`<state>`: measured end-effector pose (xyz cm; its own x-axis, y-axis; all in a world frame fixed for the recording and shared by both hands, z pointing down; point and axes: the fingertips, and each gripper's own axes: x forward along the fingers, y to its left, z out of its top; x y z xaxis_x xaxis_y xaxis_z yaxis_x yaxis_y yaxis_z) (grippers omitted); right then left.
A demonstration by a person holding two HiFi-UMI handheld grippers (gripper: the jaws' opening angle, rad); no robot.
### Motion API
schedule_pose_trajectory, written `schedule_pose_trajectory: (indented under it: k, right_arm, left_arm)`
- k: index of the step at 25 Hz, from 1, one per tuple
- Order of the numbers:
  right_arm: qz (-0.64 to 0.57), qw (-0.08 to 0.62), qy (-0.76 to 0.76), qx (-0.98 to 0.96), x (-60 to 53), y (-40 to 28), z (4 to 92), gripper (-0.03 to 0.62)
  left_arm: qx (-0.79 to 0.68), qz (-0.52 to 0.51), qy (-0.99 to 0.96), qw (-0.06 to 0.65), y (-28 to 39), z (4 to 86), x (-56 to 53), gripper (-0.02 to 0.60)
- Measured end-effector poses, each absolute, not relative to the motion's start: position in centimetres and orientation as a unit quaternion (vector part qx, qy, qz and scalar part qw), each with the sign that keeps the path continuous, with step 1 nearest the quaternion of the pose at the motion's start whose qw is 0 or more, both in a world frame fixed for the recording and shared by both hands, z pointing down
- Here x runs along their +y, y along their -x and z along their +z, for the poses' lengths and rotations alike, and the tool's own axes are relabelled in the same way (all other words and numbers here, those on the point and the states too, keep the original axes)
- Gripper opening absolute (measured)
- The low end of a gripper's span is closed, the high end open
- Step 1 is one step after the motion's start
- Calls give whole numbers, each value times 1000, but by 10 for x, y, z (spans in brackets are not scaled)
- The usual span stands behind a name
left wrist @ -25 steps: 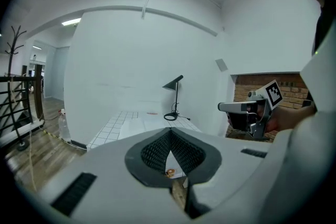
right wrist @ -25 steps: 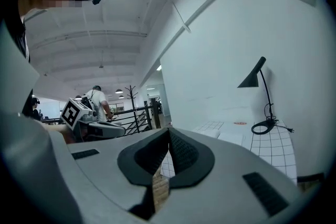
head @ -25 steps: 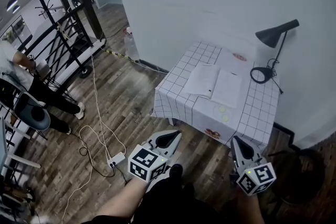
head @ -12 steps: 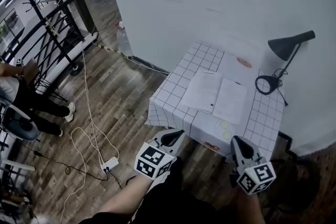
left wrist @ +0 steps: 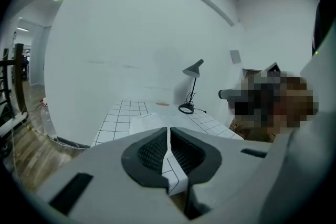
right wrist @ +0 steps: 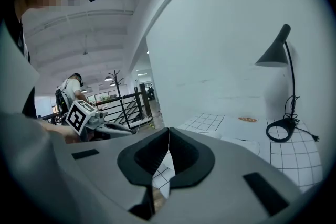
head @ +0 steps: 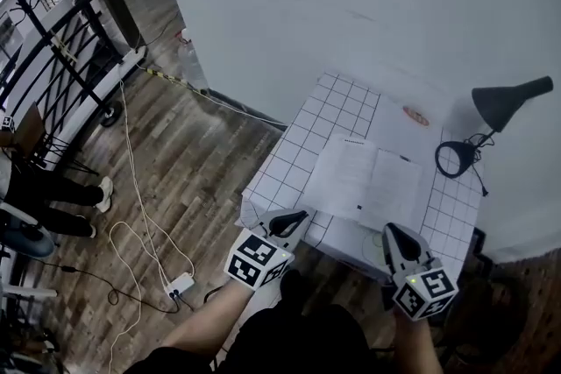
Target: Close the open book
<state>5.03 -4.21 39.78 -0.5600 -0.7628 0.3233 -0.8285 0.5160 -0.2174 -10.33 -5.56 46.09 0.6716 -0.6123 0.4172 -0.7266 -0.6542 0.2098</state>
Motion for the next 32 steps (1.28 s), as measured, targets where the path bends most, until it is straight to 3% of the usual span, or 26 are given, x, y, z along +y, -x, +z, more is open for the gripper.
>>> schedule_pose_trajectory:
  k: [6,9,13,21,32]
  right_arm:
    - [208,114,-456,-858,-81,-55,432,6]
    - [226,118,-450,-856,-106,-67,450,43]
    - [252,126,-428,-859,-136,-78,477,89]
    - [300,183,-392,-850,-163,-64,549,188]
    - [339,253,-425,-800,-183,-53,619,262]
  left_arm:
    - [-362,171,-892,209,93,482,-100,6]
    - [-361,183,-886,224,84,493,-123,14]
    - [-367,200,-874,249,73,511,-150,91]
    - [-362,243,-848,301,70,568,-174,181]
    - [-330,279,-835,340,80,637,-194,225]
